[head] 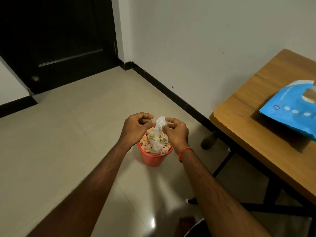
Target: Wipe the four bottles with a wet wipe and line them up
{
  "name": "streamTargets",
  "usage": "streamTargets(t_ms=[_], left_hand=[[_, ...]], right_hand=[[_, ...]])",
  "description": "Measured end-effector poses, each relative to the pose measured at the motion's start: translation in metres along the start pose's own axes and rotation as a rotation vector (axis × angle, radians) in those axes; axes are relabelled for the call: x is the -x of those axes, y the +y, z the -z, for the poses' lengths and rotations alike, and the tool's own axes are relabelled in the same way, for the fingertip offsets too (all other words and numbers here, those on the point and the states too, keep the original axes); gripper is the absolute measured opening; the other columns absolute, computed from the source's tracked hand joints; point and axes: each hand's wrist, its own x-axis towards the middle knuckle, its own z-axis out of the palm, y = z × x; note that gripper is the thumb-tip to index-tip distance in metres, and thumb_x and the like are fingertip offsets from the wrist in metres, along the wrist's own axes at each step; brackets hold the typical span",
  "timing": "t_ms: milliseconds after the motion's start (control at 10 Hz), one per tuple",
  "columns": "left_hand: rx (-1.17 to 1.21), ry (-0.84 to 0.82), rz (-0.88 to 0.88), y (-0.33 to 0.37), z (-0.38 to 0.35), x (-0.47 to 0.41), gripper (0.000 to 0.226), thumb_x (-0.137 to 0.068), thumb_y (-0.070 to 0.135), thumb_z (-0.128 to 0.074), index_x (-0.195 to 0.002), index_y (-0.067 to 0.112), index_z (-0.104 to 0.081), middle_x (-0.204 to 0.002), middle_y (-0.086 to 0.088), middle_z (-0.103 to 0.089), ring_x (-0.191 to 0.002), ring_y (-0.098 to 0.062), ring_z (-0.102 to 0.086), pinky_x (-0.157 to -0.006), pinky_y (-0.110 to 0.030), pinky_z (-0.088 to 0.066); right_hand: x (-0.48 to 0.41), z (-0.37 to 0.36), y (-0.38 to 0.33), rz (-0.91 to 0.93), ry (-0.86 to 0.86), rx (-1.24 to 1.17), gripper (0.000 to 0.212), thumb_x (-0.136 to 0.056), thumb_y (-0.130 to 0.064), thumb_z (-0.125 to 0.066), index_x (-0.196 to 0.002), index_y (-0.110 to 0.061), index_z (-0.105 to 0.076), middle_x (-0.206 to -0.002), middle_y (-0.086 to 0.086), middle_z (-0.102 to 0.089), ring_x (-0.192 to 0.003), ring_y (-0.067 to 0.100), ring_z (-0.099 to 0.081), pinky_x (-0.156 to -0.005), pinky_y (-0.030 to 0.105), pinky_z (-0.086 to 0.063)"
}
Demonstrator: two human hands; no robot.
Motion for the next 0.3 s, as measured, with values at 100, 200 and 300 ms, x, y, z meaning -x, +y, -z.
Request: streamTargets(t_ms=[100, 200, 300], left_hand=[[0.004, 0.009, 0.004, 0.000, -0.002, -0.005, 0.021, -0.086, 0.018, -0.078, -0.107, 0.015, -0.076, -0.096, 0.003, -0.076, -0.092, -0.012, -0.071, -0.090, -0.030, -0.057], [-0.003, 0.016, -0.003, 0.000, -0.003, -0.005, 0.020, -0.086, 0.019, -0.078, -0.106, 0.015, -0.076, -0.097, 0.004, -0.076, -0.093, -0.011, -0.071, -0.090, -0.029, -0.056], [-0.007, 0.038, 0.000, 0.006, -0.006, -0.003, 0.021, -0.087, 0.020, -0.077, -0.107, 0.015, -0.076, -0.100, 0.003, -0.076, -0.095, -0.012, -0.071, -0.091, -0.030, -0.057]], right_hand=[[-0.009, -0.002, 0.011, -0.044, -0.002, 0.024, 0.036, -0.092, -0.007, -0.067, -0.124, -0.022, -0.065, -0.120, 0.005, -0.068, -0.106, 0.022, -0.066, -0.086, 0.039, -0.061], [-0.001, 0.008, 0.022, -0.029, -0.027, 0.067, 0.026, -0.094, -0.010, -0.065, -0.118, -0.020, -0.068, -0.118, 0.002, -0.070, -0.106, 0.020, -0.067, -0.082, 0.032, -0.061], [0.008, 0.015, 0.034, 0.006, -0.065, 0.083, 0.018, -0.091, -0.018, -0.070, -0.108, -0.023, -0.072, -0.110, -0.001, -0.073, -0.099, 0.017, -0.070, -0.082, 0.035, -0.062]])
